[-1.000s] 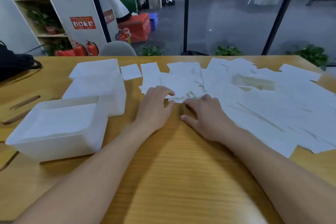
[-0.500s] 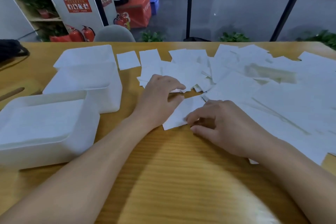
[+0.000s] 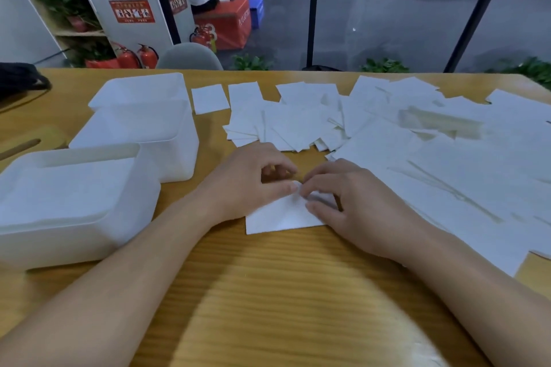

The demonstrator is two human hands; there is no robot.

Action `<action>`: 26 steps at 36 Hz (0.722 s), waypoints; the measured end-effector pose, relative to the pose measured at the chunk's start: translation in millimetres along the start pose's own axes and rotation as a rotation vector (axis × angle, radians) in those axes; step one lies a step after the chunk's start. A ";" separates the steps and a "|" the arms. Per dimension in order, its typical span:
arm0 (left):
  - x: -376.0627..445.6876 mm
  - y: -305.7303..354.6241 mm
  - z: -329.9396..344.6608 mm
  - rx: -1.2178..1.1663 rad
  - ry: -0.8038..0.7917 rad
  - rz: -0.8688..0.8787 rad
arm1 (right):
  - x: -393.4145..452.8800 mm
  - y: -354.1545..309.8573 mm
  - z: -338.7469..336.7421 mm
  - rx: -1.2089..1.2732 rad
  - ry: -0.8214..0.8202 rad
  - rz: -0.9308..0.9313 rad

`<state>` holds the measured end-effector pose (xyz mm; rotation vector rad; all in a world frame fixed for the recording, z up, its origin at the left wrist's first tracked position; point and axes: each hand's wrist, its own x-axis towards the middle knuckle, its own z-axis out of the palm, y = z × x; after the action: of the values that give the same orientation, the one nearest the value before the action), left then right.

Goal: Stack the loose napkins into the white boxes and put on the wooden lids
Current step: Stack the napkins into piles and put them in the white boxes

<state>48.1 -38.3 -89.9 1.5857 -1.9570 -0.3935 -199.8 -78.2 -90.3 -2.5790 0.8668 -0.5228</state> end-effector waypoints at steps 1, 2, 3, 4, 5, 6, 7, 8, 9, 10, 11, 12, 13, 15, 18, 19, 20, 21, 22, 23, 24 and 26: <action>1.7 -1.5 0.3 -0.009 0.043 -0.005 | 0.1 -1.1 0.9 0.002 0.001 0.002; 4.4 -3.2 1.0 -0.010 0.083 -0.013 | 0.1 -1.9 1.3 0.002 0.003 0.004; 7.9 -5.1 2.0 0.014 0.114 -0.019 | 0.4 -2.2 1.4 -0.001 0.006 0.004; 12.3 -6.7 3.3 0.063 0.132 -0.016 | 0.7 -2.2 1.5 -0.005 0.009 0.003; 17.3 -8.6 5.4 0.118 0.135 -0.008 | 1.1 -1.9 1.5 -0.008 0.011 0.001; 22.2 -9.9 7.5 0.163 0.125 0.001 | 1.4 -1.6 1.6 -0.007 0.010 0.001; 26.4 -10.4 9.3 0.196 0.105 0.005 | 1.6 -1.3 1.5 -0.004 0.008 0.002; 29.7 -10.2 11.4 0.220 0.075 0.004 | 1.8 -1.0 1.4 0.000 0.005 0.003; 31.7 -9.5 13.5 0.239 0.042 0.004 | 1.9 -0.5 1.3 0.002 0.003 0.005; 32.6 -8.7 15.7 0.259 0.018 0.007 | 1.7 -0.3 0.9 0.003 0.000 0.007; 32.5 -8.2 17.1 0.276 0.011 0.013 | 1.5 -0.3 0.6 0.005 -0.001 0.007; 32.3 -8.0 17.9 0.286 0.021 0.019 | 1.4 -0.3 0.3 0.009 -0.002 0.008; 32.0 -8.2 17.9 0.287 0.035 0.022 | 1.4 -0.2 0.1 0.013 -0.001 0.008; 31.6 -8.7 17.1 0.272 0.046 0.022 | 1.7 0.2 0.5 0.019 0.003 0.006; 30.1 -6.7 15.2 0.260 0.031 0.031 | 2.4 0.0 0.8 0.029 0.003 0.007; 29.4 -5.7 14.2 0.265 0.026 0.035 | 2.3 0.0 0.5 0.031 0.001 0.008; 28.9 -4.8 13.2 0.276 0.019 0.037 | 2.4 0.0 0.5 0.033 -0.001 0.009; 28.8 -3.9 12.5 0.291 0.013 0.040 | 2.4 0.1 0.2 0.034 -0.003 0.010; 28.7 -3.3 12.0 0.309 0.008 0.042 | 2.6 0.1 -0.1 0.034 -0.005 0.009; 28.6 -2.8 11.9 0.328 0.006 0.046 | 2.9 0.2 -0.2 0.033 -0.007 0.007; 28.5 -2.1 12.2 0.347 0.011 0.055 | 3.0 0.4 -0.5 0.033 -0.007 0.006; 29.0 -1.9 13.8 0.370 0.033 0.078 | 3.1 0.9 -1.3 0.034 -0.005 0.004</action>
<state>37.8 -68.4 -94.5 1.7150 -2.1484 0.0319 -198.5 -81.1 -88.9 -2.5467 0.8534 -0.5248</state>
